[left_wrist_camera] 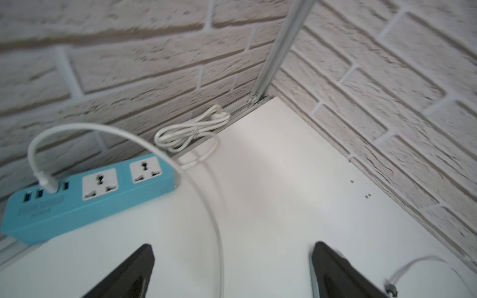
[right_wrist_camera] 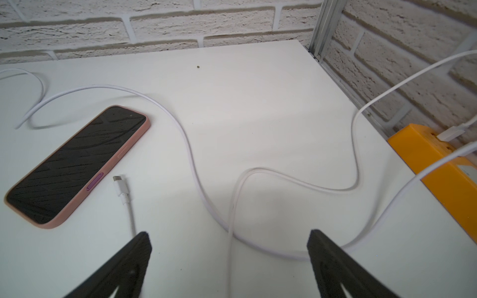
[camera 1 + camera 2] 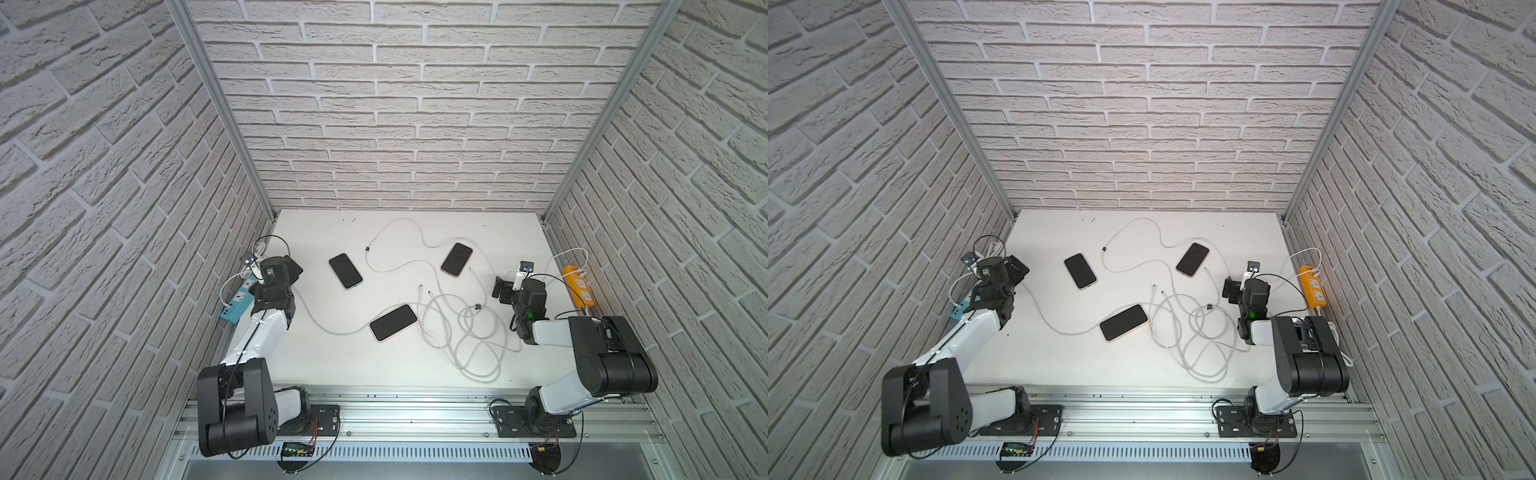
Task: Plug the charging cable into the phone
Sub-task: Pick up the phone at the center of the board.
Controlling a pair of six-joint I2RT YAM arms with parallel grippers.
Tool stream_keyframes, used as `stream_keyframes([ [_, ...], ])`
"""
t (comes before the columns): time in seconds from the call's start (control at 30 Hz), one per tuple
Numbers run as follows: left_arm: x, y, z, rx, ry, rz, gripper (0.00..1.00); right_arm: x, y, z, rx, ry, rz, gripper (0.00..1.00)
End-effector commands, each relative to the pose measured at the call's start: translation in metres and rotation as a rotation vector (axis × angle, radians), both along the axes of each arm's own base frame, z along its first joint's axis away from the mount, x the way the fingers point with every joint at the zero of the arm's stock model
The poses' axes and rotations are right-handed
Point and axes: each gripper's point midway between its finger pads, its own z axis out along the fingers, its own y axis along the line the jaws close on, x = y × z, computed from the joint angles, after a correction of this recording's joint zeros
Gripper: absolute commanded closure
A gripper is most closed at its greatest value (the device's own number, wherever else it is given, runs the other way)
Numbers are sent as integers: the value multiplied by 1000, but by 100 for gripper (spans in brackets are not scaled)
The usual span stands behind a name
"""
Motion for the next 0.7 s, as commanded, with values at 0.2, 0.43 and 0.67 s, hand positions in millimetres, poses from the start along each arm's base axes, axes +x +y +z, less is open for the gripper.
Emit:
stream_keyframes([
  [0.2, 35, -80, -39, -188, 623, -166, 9, 10, 29, 67, 143, 224, 18, 21],
  [0.43, 70, -138, -34, -46, 767, -246, 2, -20, 98, 72, 233, 413, 230, 19],
  [0.67, 93, -165, -56, -143, 799, -266, 2, -46, 134, 79, 206, 477, 357, 16],
])
